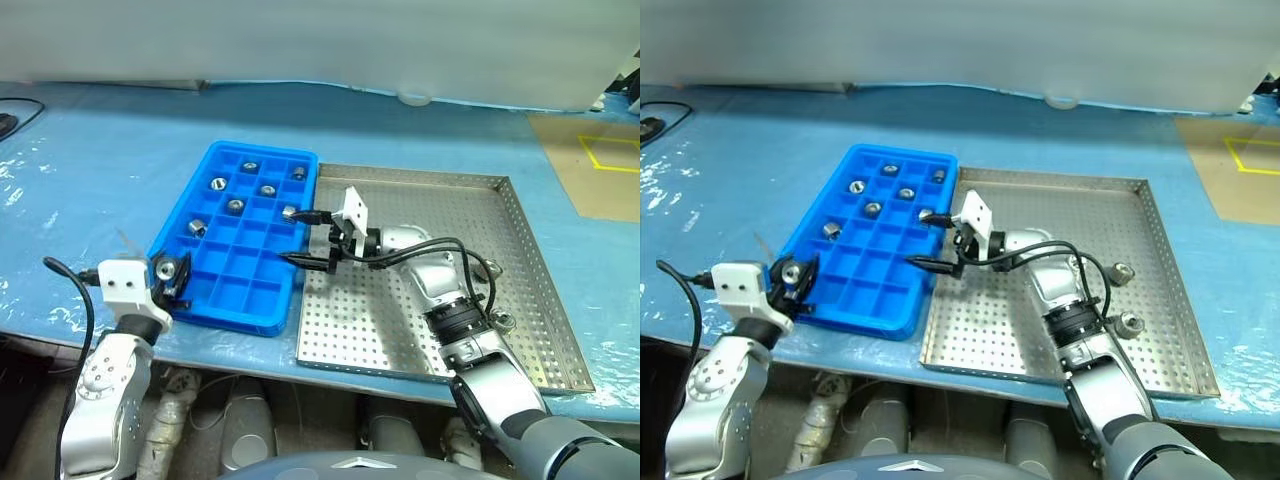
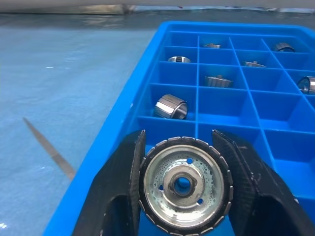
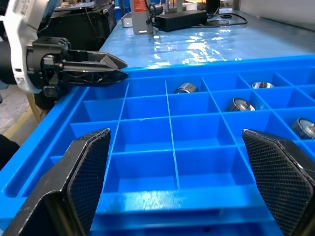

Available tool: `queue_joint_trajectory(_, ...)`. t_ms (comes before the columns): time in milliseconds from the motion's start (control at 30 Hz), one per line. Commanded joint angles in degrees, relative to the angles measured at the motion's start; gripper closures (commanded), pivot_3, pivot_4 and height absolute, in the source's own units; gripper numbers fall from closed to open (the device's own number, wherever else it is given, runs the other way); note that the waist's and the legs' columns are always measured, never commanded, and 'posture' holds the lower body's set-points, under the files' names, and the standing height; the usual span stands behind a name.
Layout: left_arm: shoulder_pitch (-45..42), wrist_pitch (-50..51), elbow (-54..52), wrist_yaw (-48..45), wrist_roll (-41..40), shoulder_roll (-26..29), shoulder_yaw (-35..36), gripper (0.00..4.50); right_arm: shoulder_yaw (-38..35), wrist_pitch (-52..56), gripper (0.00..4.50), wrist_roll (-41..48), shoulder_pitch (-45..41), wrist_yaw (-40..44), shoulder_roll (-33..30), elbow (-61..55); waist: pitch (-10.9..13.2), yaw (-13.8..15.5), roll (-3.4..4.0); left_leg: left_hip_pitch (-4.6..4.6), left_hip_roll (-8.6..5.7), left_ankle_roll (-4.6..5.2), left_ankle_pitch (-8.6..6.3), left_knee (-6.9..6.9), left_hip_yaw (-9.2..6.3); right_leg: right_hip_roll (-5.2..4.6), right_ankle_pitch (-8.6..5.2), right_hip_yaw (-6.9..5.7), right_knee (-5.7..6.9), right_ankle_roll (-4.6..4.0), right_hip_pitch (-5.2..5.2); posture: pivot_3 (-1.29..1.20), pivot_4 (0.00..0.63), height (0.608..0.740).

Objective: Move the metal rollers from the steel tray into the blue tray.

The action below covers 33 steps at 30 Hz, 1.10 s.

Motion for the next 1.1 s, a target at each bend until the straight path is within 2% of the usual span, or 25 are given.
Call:
queue_joint_trajectory(33, 0.8, -1.0, -0.9, 1.7, 0.8, -0.9, -0.1, 2.68, -0.7, -0.7, 0.0, 0.2, 0.4, -0.7, -0.4, -2.3, 0.0, 0.0, 0.0, 0.01, 0.0, 0.0, 0.0, 0.0, 0.0, 0.0, -0.03, 0.01, 0.01, 0.05, 0.0, 0.19, 0.15, 0.74)
queue_joint_trajectory(67, 1.0, -1.6, -0.4, 1.6, 1.1, -0.9, -0.3, 2.68, -0.8, -0.6, 0.0, 0.2, 0.4, -0.8, -0.5, -2.3, 0.0, 0.0, 0.0, 0.01, 0.0, 0.0, 0.0, 0.0, 0.0, 0.0, -0.07, 0.01, 0.01, 0.12, 0.01, 0.18, 0.15, 0.74)
queue_joint_trajectory(233, -1.0, -5.9, 7.9, -0.3, 0.6, -0.2, 0.6, 1.06, -0.9, -0.3, 0.0, 0.2, 1.1, -1.9, -0.8, -3.4, 0.0, 0.1, 0.05, 0.05, -0.01, -0.01, 0.0, 0.01, 0.0, 0.0, -0.2, 0.03, 0.03, 0.36, 0.01, 0.16, 0.15, 0.74)
queue_joint_trajectory(333, -5.4, -10.2, 12.5, -9.7, -3.1, 2.4, -1.6, 0.14, -1.7, 0.7, 0.0, 0.6, 2.4, -3.3, -1.7, -5.5, -0.1, 0.7, 0.14, 0.11, -0.02, -0.02, 0.01, -0.03, 0.0, 0.0, -0.2, 0.03, 0.15, 0.36, 0.03, 0.13, 0.15, 0.74)
queue_joint_trajectory(467, -13.4, -13.1, 18.9, -22.0, -7.4, 5.8, -5.1, 0.14, -3.7, 3.4, 0.0, 1.4, 5.6, -5.5, -3.8, -10.5, -0.1, 1.7, 0.13, 0.12, -0.1, -0.02, 0.01, -0.03, -0.02, 0.0, -0.2, 0.15, 0.23, 0.36, 0.07, 0.05, 0.15, 0.74)
queue_joint_trajectory(600, -23.0, -10.5, 24.4, -30.1, -9.6, 7.4, -9.5, 0.14, -6.2, 6.5, 0.0, 1.8, 10.4, -8.2, -7.4, -16.9, -0.1, 1.5, 0.09, 0.05, -0.33, -0.02, 0.01, 0.02, 0.04, -0.02, -0.19, 0.51, 0.21, 0.39, 0.28, -0.05, 0.15, 0.74)
queue_joint_trajectory(700, -31.4, -7.1, 27.7, -38.2, -10.7, 7.5, -16.0, 0.14, -10.4, 9.3, 0.0, 2.4, 16.3, -11.7, -10.8, -23.8, -0.1, 0.6, 0.08, 0.01, -0.34, -0.03, 0.02, 0.05, 0.08, -0.04, -0.18, 0.55, 0.17, 0.42, 0.26, -0.14, 0.15, 0.74)
queue_joint_trajectory(933, -47.2, -4.5, 39.6, -48.6, -10.3, 1.5, -25.2, 0.14, -18.4, 15.4, 0.0, 4.0, 26.5, -19.9, -14.5, -35.3, -0.1, -5.3, 0.1, 0.05, -0.25, -0.19, 0.15, 0.16, 0.11, 0.07, 0.07, 0.61, 0.26, 0.53, 0.02, -0.34, 0.15, 0.74)
queue_joint_trajectory(1033, -51.2, -3.2, 44.6, -53.7, -10.3, 0.1, -27.4, 0.14, -20.5, 16.8, 0.0, 4.1, 29.3, -22.1, -15.4, -38.2, -0.1, -7.6, 0.12, 0.03, -0.21, -0.22, 0.18, 0.14, 0.09, 0.27, 0.13, 0.75, 0.17, 0.16, -0.11, -0.38, 0.15, 0.74)
queue_joint_trajectory(1100, -54.8, -4.9, 51.2, -59.2, -6.5, 0.3, -31.6, 0.14, -23.5, 18.2, 0.0, 4.6, 32.4, -23.8, -16.3, -41.0, -0.1, -8.0, 0.15, 0.02, -0.21, -0.1, 0.09, 0.12, 0.12, 0.27, 0.08, 0.75, 0.15, 0.17, -0.11, -0.44, 0.15, 0.74)
